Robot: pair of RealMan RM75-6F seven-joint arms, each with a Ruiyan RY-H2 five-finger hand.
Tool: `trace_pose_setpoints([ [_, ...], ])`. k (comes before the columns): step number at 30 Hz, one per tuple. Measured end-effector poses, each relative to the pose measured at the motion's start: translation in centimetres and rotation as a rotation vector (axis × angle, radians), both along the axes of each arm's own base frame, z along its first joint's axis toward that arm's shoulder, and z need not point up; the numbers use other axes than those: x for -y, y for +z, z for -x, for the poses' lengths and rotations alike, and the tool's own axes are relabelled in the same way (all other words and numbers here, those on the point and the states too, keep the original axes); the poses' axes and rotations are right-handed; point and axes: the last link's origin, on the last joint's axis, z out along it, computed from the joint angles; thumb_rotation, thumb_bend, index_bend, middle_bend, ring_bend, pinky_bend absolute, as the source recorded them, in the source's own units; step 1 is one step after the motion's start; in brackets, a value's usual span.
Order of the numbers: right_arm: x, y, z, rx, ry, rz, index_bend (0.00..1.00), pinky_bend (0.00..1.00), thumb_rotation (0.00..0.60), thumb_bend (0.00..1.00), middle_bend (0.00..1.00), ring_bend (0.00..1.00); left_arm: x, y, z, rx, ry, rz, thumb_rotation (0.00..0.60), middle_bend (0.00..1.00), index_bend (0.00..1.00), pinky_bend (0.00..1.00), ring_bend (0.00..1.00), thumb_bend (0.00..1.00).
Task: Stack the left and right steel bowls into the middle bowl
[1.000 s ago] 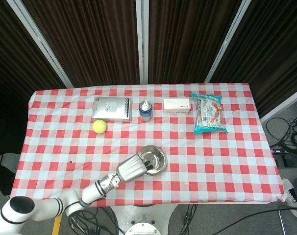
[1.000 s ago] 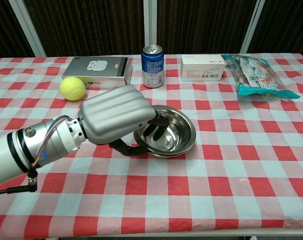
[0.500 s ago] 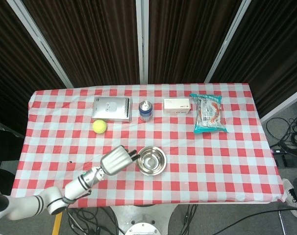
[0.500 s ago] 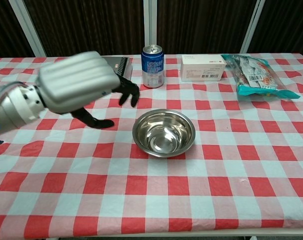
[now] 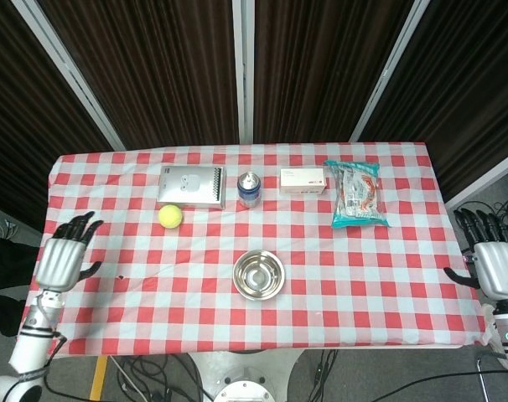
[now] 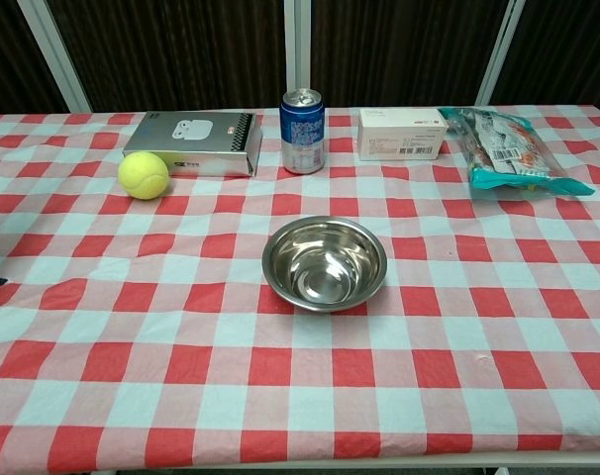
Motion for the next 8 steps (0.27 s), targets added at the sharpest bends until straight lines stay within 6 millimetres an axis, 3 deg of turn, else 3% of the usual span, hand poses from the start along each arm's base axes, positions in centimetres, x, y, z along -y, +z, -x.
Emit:
trace_pose_setpoints([
  [4, -0.7, -0.8, 0.3, -0.014, -0.01, -0.017, 0.01, 0.0, 0.6, 0.07, 0.05, 0.0, 2.6, 1.6, 2.5, 0.044, 0.064, -0.07, 0.6, 0.19, 0.22, 0.24, 0.16, 0.17],
  [8, -1.0, -1.0, 0.6, -0.016, -0.017, -0.016, 0.01, 0.0, 0.6, 0.07, 0.05, 0.0, 3.6, 2.4, 3.7, 0.048, 0.077, -0.086, 0.6, 0.19, 0.22, 0.24, 0.16, 0.17],
])
